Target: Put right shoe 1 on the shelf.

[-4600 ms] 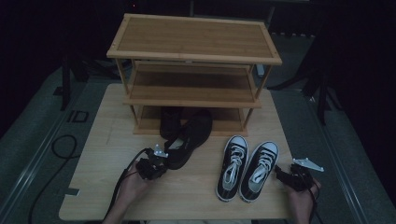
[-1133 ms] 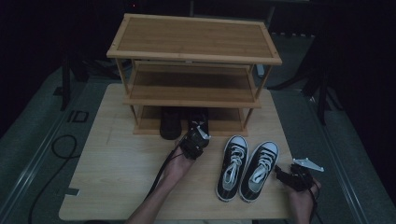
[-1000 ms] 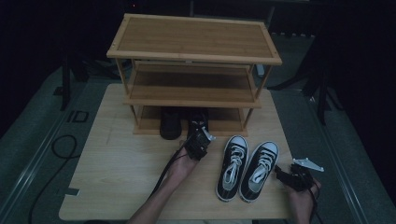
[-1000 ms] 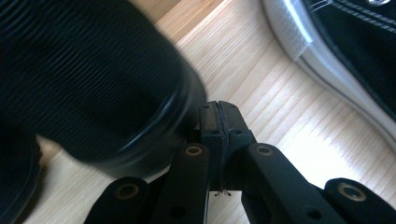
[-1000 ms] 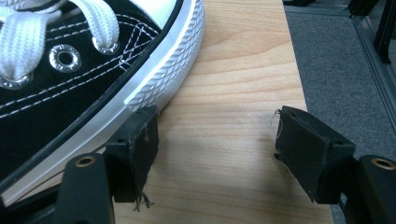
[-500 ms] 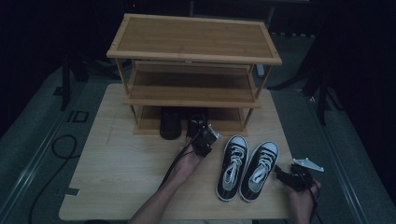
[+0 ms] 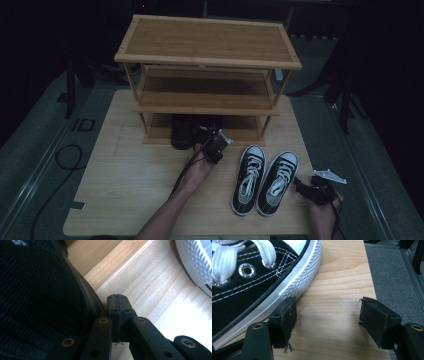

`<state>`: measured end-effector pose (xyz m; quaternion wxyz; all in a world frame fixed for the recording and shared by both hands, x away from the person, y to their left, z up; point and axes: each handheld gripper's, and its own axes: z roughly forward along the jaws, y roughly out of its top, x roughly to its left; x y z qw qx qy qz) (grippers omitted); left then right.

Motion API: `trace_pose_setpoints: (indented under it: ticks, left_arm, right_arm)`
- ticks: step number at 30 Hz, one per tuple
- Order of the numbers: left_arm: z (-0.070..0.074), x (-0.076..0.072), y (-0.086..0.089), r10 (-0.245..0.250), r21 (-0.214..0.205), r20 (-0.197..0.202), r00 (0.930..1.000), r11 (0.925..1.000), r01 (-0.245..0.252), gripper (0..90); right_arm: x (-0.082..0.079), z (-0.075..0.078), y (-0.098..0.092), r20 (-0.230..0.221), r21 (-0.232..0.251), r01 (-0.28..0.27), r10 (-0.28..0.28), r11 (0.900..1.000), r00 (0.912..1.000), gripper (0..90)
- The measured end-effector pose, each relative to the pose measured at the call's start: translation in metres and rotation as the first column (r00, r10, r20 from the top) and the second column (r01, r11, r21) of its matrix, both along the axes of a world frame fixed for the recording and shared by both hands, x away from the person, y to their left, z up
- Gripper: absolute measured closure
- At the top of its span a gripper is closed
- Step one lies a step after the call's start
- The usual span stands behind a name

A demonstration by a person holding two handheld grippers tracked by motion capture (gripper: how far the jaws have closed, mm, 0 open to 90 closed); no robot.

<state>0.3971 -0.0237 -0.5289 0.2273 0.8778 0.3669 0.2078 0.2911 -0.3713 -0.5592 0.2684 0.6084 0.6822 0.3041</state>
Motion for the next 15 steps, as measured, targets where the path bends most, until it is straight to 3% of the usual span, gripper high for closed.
trace_pose_setpoints:
  ticks: [7,15]
  left_arm:
    - [0.0,-0.001,-0.002,-0.009,0.014,0.004,0.9999,0.9999,0.009,89.9]
    - [0.001,-0.021,0.021,-0.018,-0.015,0.012,0.9998,0.9997,0.018,89.7]
  right_arm:
    - [0.0,0.0,0.0,0.001,0.0,-0.002,0.002,1.0,1.0,29.7]
    - [-0.001,0.0,0.0,0.002,0.0,-0.003,0.003,1.0,1.0,29.7]
